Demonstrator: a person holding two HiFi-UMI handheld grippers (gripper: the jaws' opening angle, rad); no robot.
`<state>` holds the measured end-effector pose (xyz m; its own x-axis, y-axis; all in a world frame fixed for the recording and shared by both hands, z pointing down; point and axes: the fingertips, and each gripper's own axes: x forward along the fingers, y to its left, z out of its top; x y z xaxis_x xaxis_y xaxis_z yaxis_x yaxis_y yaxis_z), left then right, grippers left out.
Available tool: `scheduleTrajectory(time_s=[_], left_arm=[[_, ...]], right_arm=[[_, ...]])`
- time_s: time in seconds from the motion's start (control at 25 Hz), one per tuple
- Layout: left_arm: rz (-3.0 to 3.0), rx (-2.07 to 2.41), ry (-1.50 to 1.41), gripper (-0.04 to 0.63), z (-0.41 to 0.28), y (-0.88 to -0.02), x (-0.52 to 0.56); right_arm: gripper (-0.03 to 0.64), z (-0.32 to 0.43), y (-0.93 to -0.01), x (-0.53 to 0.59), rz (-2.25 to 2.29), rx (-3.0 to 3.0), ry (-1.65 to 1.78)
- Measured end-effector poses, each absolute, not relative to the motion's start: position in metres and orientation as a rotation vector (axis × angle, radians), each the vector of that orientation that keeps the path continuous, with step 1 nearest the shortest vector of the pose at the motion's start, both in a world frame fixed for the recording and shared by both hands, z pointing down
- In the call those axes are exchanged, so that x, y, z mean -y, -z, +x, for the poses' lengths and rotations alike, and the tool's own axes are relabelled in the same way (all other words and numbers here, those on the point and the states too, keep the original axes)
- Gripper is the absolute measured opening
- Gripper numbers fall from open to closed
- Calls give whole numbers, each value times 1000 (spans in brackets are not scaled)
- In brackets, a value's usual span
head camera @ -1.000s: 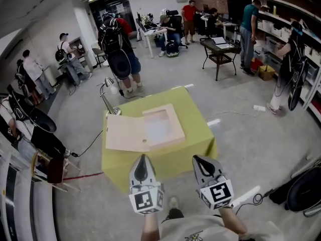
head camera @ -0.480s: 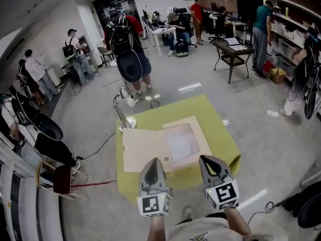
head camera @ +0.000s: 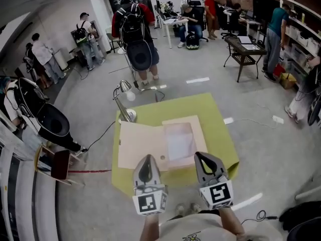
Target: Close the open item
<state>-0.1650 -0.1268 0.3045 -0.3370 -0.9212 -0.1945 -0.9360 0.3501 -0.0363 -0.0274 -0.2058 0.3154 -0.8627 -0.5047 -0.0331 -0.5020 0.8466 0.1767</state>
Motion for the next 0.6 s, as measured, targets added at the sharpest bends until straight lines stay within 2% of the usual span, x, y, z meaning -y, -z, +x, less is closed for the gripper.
scheduleTrajectory(time_s=[0.4,0.6], left_arm=[[-1567,-2500,-271,14,-163,-293,126],[-1465,-2558,-334,14,-199,-281,104]], right_arm=[[11,-21,-311,220,775,3035,287],[11,-41,-300,214,811,3025,382]])
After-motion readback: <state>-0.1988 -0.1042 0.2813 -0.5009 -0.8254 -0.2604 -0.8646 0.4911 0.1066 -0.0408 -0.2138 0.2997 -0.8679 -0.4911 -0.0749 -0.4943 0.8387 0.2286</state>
